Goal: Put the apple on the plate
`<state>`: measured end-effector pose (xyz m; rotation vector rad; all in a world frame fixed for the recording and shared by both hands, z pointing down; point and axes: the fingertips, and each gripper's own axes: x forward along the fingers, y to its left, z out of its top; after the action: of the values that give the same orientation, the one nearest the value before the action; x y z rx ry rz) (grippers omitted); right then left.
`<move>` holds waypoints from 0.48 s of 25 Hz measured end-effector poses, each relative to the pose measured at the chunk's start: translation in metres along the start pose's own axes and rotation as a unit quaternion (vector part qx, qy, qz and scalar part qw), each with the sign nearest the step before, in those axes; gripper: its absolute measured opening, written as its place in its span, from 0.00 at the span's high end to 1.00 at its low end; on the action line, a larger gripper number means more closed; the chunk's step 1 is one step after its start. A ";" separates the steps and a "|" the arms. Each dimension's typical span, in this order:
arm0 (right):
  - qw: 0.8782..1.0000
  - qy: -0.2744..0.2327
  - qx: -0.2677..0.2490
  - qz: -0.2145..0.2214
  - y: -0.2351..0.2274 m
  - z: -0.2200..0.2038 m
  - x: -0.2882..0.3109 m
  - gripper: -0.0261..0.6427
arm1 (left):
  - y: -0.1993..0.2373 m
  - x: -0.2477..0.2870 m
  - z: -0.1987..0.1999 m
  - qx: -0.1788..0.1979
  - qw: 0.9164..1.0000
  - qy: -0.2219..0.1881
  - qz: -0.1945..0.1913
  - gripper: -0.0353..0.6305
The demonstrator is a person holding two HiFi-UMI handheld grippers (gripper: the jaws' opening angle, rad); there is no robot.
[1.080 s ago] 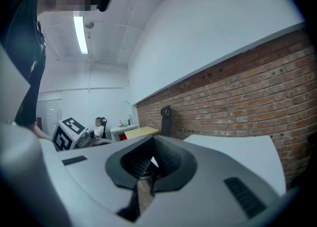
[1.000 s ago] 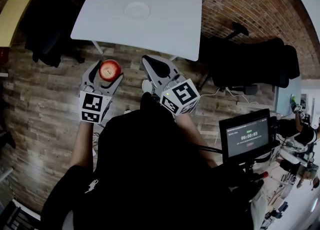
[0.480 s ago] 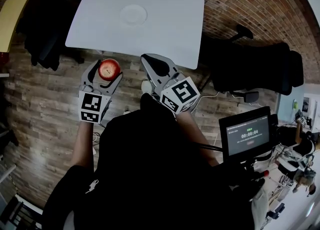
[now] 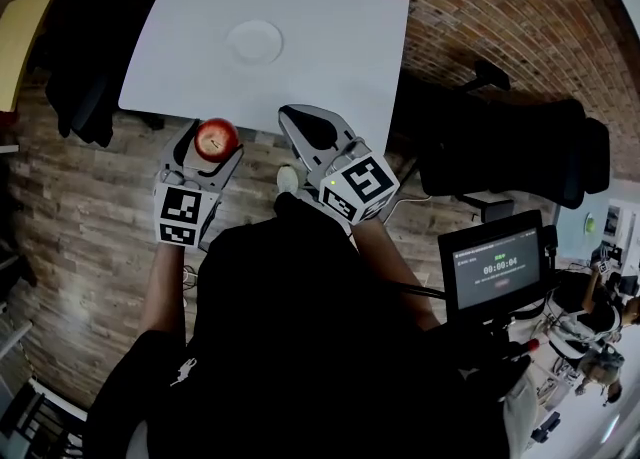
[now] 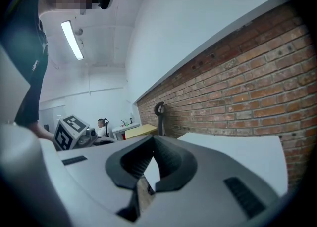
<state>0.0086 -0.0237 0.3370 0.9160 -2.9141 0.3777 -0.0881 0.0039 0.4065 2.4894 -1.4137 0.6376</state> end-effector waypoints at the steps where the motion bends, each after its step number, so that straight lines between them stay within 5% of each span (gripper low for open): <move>1: 1.000 0.000 0.000 0.002 -0.004 0.001 0.000 0.95 | 0.000 0.005 0.002 0.000 1.000 0.001 0.001 0.38; 12: 1.000 0.001 0.016 0.019 -0.061 -0.002 -0.007 0.95 | -0.017 0.052 0.024 0.001 1.000 0.007 0.012 0.38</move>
<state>0.0492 -0.0675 0.3509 0.8654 -2.9355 0.4289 -0.0435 -0.0361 0.4099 2.4675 -1.4398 0.6605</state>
